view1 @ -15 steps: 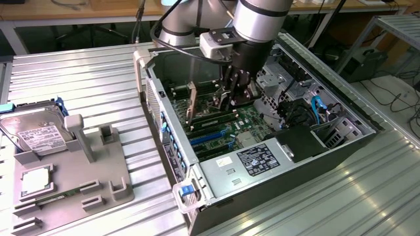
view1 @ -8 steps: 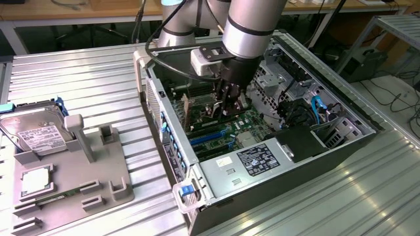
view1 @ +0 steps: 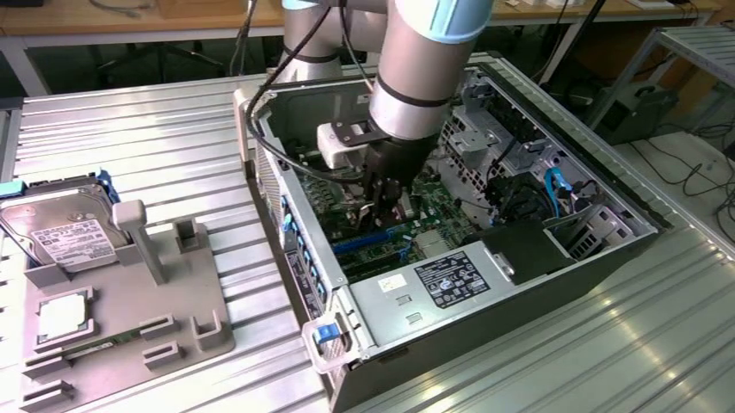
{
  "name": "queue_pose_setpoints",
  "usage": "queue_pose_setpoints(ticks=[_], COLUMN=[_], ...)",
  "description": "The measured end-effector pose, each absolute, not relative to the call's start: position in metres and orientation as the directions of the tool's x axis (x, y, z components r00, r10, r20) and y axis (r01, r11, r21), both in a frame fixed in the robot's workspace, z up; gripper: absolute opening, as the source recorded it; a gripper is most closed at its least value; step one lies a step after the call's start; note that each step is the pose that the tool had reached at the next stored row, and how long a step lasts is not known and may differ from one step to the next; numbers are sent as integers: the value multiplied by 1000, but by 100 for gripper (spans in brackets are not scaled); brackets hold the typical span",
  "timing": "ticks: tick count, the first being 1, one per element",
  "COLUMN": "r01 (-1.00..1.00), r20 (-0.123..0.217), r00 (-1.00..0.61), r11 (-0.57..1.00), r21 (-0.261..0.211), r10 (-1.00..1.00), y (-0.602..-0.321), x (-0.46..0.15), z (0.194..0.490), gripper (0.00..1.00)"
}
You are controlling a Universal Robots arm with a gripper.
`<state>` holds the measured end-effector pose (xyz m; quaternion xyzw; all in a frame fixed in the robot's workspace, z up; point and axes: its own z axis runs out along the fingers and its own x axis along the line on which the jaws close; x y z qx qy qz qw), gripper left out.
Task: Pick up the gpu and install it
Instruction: 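Insert the gpu into the slot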
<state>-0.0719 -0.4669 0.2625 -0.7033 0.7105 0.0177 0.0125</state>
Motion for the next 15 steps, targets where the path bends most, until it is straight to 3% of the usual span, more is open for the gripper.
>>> queue_pose_setpoints(ticks=[6, 15], r01=[-1000, -1000], r20=[-59, -59], r00=[-11, -11], r11=[10, 10], r21=[12, 13], r10=[-998, -998], y=[-467, -467], x=[-75, -75], z=[237, 239], gripper=[28, 28])
